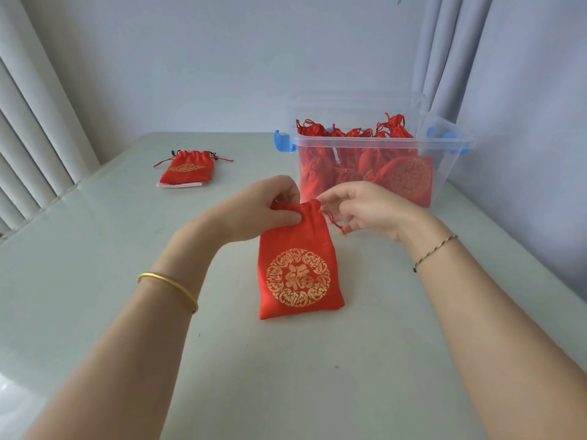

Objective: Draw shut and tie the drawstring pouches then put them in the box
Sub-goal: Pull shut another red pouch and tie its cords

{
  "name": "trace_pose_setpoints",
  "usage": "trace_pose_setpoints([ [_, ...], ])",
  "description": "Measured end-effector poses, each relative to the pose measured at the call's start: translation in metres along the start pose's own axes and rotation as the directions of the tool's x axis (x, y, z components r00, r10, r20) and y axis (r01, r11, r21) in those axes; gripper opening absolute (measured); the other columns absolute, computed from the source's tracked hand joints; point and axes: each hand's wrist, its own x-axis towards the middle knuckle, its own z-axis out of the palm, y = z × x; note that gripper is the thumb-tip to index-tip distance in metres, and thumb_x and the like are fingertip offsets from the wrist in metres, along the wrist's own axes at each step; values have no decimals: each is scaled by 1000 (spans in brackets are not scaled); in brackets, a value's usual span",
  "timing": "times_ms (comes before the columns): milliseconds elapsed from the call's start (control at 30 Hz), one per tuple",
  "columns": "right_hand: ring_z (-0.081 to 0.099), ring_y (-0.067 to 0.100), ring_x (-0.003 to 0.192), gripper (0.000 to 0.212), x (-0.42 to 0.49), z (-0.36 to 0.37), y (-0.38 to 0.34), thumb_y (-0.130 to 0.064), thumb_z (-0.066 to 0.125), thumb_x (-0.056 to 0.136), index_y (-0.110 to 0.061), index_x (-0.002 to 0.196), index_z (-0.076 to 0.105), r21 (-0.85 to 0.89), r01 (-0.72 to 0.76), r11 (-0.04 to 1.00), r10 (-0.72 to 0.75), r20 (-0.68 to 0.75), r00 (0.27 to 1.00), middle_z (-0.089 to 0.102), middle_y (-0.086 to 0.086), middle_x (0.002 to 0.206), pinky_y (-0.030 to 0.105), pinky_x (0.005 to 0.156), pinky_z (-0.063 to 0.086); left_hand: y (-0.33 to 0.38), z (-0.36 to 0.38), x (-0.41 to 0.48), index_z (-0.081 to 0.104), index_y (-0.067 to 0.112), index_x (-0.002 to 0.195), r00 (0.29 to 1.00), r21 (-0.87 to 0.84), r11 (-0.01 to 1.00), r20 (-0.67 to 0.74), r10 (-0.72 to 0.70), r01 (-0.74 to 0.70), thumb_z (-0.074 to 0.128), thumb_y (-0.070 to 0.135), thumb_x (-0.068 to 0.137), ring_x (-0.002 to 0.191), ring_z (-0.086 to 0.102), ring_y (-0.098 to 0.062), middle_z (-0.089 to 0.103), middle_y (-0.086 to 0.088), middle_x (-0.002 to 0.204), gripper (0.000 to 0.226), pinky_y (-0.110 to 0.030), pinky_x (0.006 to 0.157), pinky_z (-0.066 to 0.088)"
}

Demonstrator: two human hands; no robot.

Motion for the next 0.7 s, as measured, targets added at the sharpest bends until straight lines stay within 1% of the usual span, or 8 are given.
trace_pose_setpoints([
  [67, 65, 24, 94, 45, -4, -7, 1, 11, 30, 83, -10, 110, 60, 138, -43, 990, 27, 120, 992, 66, 7, 101, 34, 74, 53, 1, -1, 0, 47, 26, 78, 1000, -7, 1000, -2, -1, 1, 64, 9, 85, 67, 43, -7, 49, 6, 76, 24, -17, 63, 39],
  [133, 67, 22, 83, 38, -6, -13, 3, 5, 31, 88, -9, 106, 61, 200, -73, 977, 32, 198, 980, 68, 8, 94, 31, 70, 51, 2, -2, -1, 47, 25, 78, 1000, -9, 1000, -17, -1, 1, 63, 9, 85, 67, 43, -7, 49, 6, 75, 24, -13, 60, 38],
  [267, 65, 18, 73, 25, -9, -23, 7, -20, 43, 96, -8, 103, 63, 110, -76, 991, 44, 273, 961, 69, 10, 88, 23, 61, 47, 4, -7, -3, 47, 25, 79, 998, -7, 1000, -60, 4, -4, 61, 9, 86, 65, 42, -6, 48, 6, 74, 23, -9, 55, 36],
  [367, 60, 11, 62, 21, -12, -23, 8, -22, 47, 95, -9, 93, 63, 64, -56, 996, 33, 308, 951, 66, 3, 74, 20, 59, 44, 6, -8, -4, 46, 24, 79, 997, -12, 1000, -76, 6, -7, 60, 9, 87, 64, 42, -6, 47, 6, 73, 22, -9, 54, 35],
  [467, 53, 8, 54, 19, -13, -22, 7, -15, 49, 94, -10, 80, 61, 79, -19, 997, 0, 238, 971, 61, -1, 62, 22, 58, 40, 8, -8, -5, 47, 20, 83, 995, -10, 1000, -96, -2, 1, 59, 11, 88, 65, 43, -7, 48, 4, 75, 16, -10, 55, 36],
  [533, 52, 8, 53, 19, -12, -25, 4, -15, 49, 94, -11, 79, 61, 125, 6, 992, -25, 147, 989, 60, -1, 62, 20, 56, 41, 8, -10, -5, 51, 18, 90, 994, -4, 1000, -107, -21, 21, 59, 14, 89, 70, 49, -9, 54, 2, 82, 9, -11, 61, 41],
  [600, 53, 8, 55, 19, -13, -27, 2, -16, 51, 93, -11, 79, 62, 166, 39, 985, -50, 62, 997, 60, 1, 64, 18, 53, 43, 6, -13, -6, 55, 17, 102, 992, -28, 996, -94, -83, 81, 59, 19, 90, 81, 57, -15, 61, -4, 93, 13, -25, 74, 49],
  [700, 55, 9, 54, 19, -14, -29, 0, -16, 52, 93, -10, 78, 62, 230, 75, 970, -76, -4, 997, 62, 0, 63, 17, 50, 46, 2, -17, -8, 58, 14, 109, 986, -5, 988, -67, -155, 155, 58, 18, 90, 77, 58, -18, 64, -8, 91, 19, -35, 76, 51],
])
